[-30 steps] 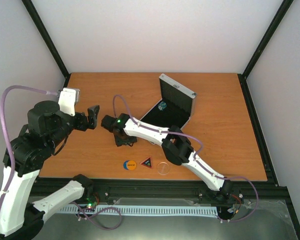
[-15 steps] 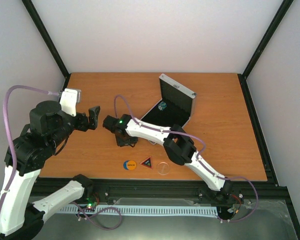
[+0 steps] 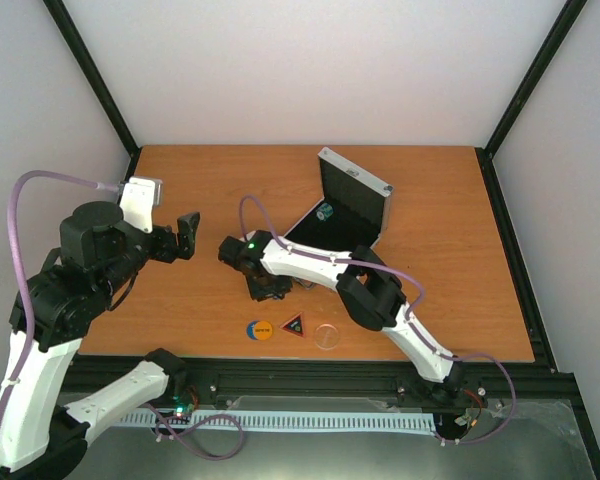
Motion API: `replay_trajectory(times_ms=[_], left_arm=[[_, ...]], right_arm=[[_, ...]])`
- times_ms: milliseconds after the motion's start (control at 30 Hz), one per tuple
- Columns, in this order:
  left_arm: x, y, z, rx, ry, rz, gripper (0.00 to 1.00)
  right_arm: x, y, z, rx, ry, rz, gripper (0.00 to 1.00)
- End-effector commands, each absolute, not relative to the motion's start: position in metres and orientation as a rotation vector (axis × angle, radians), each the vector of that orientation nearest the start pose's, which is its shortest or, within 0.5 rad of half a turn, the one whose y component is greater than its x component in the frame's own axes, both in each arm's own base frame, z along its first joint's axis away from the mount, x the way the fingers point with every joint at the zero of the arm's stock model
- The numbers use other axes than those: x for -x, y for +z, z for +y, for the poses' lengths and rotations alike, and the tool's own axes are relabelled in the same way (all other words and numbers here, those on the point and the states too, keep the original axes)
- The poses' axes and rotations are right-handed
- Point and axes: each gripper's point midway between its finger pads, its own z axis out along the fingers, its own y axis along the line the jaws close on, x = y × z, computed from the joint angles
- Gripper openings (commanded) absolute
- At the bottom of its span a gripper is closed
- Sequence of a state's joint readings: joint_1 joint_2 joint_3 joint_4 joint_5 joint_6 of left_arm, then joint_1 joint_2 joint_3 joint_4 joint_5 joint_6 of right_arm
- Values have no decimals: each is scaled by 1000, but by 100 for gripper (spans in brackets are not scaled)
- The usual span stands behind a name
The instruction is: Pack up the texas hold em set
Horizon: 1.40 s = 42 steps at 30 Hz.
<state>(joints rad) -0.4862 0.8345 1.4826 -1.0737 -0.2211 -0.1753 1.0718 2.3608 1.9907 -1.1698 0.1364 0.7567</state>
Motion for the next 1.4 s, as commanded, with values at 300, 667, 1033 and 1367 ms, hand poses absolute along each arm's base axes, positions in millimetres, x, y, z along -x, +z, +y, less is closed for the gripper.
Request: replay_trajectory(times_ms=[300,667,1033,1367], left_arm=[[-215,399,-68,-176,-176,2002,100],[-219,396,-69,-181,-161,2012,100],[-220,392,-69,-183,-156,2022,100],[-221,391,-70,-190,-160,2024,100]], right_arm=[[-240,36,384,493,-47,2995,62],[-252,22,379,490,14,3044,55],[-235,20,376,519,16,3087,60],[-224,16,376,538,7,3109,52]])
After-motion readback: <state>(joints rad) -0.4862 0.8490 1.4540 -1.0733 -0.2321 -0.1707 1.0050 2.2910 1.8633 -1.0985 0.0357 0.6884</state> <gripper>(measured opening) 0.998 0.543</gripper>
